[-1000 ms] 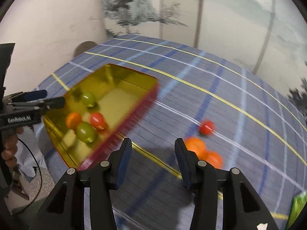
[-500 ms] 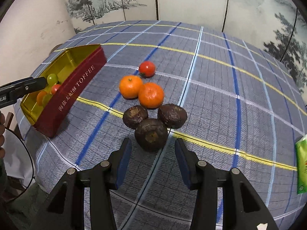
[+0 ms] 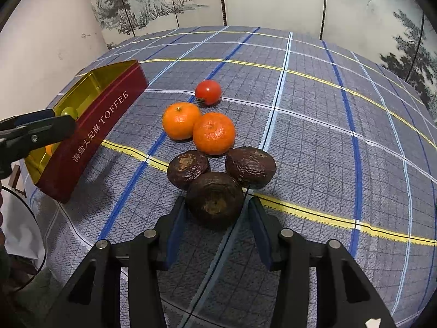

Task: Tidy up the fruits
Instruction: 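Move the right tool back to the fruits and grasp a dark brown fruit, then grasp a second dark brown fruit with the left tool while the right tool holds its fruit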

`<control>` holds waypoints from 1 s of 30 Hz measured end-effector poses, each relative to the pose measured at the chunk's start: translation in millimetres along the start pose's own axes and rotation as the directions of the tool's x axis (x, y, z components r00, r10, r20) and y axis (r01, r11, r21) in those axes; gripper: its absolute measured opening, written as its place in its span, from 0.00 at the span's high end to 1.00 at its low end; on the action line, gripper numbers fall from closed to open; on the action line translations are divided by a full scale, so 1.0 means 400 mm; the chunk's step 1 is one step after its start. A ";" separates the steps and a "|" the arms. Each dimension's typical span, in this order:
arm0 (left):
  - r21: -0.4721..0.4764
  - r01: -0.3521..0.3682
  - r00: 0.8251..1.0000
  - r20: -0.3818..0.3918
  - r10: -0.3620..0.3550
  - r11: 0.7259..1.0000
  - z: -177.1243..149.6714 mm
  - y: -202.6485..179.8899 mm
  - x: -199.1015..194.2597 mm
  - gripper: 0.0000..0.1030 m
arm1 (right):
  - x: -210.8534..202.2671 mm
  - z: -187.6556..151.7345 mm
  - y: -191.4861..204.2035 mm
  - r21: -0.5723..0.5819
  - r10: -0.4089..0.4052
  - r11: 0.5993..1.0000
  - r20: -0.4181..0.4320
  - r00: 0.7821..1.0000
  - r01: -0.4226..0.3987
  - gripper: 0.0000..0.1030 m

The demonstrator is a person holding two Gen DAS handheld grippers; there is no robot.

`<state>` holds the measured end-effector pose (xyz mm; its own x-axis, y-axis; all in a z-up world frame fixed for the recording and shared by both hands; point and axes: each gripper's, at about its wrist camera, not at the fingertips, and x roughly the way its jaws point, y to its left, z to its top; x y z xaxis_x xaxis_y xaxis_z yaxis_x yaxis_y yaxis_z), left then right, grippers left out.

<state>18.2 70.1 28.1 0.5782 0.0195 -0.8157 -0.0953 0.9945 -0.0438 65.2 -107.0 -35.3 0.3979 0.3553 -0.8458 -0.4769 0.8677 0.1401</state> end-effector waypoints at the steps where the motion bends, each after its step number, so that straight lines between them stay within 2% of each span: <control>1: 0.003 0.002 1.000 -0.003 -0.002 1.000 -0.001 -0.004 0.004 0.16 | -0.001 -0.001 0.001 0.000 0.006 1.000 0.000 1.000 -0.006 0.63; 8: 0.038 0.036 0.999 -0.023 -0.035 0.999 -0.007 -0.057 0.026 0.16 | -0.030 -0.020 -0.015 0.001 -0.007 1.000 0.002 1.000 0.007 0.64; 13: 0.048 0.079 0.997 -0.024 -0.078 0.996 -0.013 -0.094 0.039 0.16 | -0.076 -0.034 -0.067 0.026 -0.074 0.997 0.023 0.997 0.074 0.64; 21: 0.064 0.116 0.993 -0.048 -0.113 0.991 -0.019 -0.151 0.076 0.17 | -0.098 -0.038 -0.183 0.117 -0.199 0.974 0.039 0.979 0.193 0.64; 30: 0.118 0.123 0.992 -0.053 -0.117 0.985 -0.017 -0.221 0.113 0.20 | -0.081 -0.052 -0.252 0.173 -0.221 0.962 0.030 0.975 0.213 0.64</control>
<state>47.1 -17.5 -8.9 0.5420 -0.1029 -0.8340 0.0727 0.9945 -0.0755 84.2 -213.0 -32.7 0.5170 0.1652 -0.8399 -0.2382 0.9702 0.0442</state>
